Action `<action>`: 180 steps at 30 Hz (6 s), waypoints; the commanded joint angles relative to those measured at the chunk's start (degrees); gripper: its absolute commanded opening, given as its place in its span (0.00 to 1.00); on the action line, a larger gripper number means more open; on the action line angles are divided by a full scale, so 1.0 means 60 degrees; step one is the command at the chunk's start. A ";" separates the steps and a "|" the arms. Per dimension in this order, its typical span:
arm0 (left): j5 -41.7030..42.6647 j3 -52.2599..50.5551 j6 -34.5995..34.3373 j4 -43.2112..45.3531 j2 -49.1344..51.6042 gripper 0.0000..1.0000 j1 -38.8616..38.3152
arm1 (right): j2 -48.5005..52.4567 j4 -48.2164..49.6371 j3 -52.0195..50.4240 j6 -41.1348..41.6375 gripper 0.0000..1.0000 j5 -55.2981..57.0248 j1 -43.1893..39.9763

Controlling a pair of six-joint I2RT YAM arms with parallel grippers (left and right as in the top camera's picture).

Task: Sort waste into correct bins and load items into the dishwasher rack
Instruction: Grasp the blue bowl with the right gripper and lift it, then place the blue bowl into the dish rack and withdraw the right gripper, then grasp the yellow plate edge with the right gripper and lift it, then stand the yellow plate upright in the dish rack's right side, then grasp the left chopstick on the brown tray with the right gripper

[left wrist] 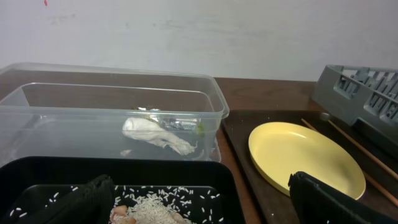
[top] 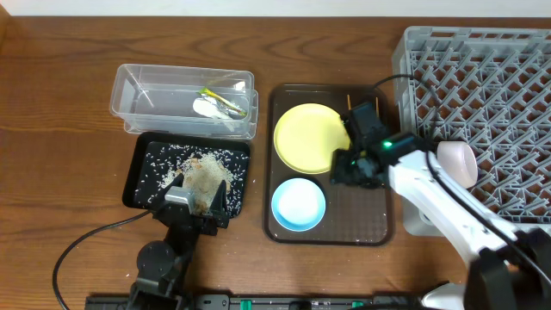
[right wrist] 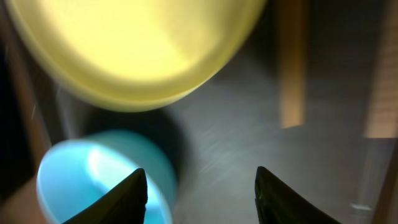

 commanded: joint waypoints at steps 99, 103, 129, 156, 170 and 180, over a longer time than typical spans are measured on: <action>-0.0047 -0.0138 0.0157 -0.0368 -0.0015 0.91 0.0047 | 0.3034 0.0612 0.1053 0.4102 0.10 0.2051 0.0433; -0.0047 -0.0138 0.0157 -0.0368 -0.0015 0.91 0.0047 | 0.2419 0.0481 0.1169 0.3384 0.01 0.2233 0.0178; -0.0047 -0.0138 0.0157 -0.0368 -0.0015 0.91 0.0047 | -0.3155 0.2171 0.1202 -0.4459 0.01 1.2025 -0.5577; -0.0047 -0.0138 0.0160 -0.0368 -0.0015 0.91 0.0047 | -0.1989 0.2291 0.1209 -0.6022 0.83 0.7788 -0.3537; -0.0047 -0.0138 0.0157 -0.0368 -0.0015 0.91 0.0047 | -0.0087 0.0066 0.1016 -0.0390 0.58 0.4065 -0.0149; -0.0047 -0.0138 0.0157 -0.0368 -0.0015 0.91 0.0047 | 0.2397 0.1279 0.1016 -0.0466 0.33 0.3333 -0.0641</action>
